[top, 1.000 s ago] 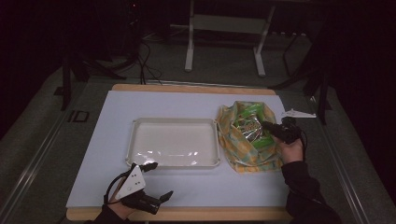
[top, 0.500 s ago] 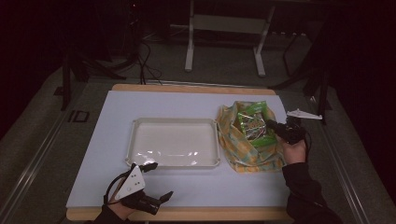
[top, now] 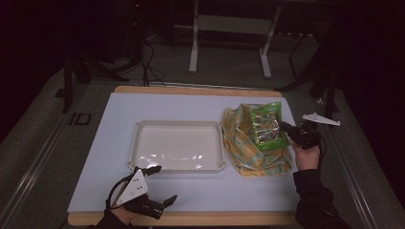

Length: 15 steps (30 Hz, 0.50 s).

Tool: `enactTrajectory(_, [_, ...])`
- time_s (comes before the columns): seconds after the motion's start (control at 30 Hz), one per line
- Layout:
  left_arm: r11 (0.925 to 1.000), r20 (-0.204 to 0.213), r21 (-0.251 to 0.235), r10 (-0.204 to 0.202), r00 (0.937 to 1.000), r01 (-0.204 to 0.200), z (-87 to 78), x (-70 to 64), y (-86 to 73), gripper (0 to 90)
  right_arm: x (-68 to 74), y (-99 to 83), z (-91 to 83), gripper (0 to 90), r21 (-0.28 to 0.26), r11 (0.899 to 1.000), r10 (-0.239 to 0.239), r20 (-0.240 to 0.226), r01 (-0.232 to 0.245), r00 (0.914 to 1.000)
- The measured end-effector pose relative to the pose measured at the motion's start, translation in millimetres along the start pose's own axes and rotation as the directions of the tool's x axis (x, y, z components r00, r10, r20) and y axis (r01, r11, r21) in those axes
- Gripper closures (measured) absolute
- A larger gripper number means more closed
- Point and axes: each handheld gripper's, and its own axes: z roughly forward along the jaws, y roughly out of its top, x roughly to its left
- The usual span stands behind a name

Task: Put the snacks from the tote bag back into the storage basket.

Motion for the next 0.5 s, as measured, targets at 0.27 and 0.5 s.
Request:
enactTrajectory(0.27, [0.9999, 0.0, -0.008, 0.008, 1.0, -0.008, 0.8, -0.8, 0.3, 0.4, -5.0, 4.0, -17.8, 89.4, -0.041, 0.999, 0.029, 0.03, -0.027, 0.9991])
enactTrajectory(0.5, [0.9999, -0.003, -0.009, 0.008, 1.0, -0.008, 0.6, -0.6, 0.4, 0.4, -4.8, 5.2, -28.9, 89.3, -0.062, 0.997, 0.052, 0.046, -0.049, 0.9976])
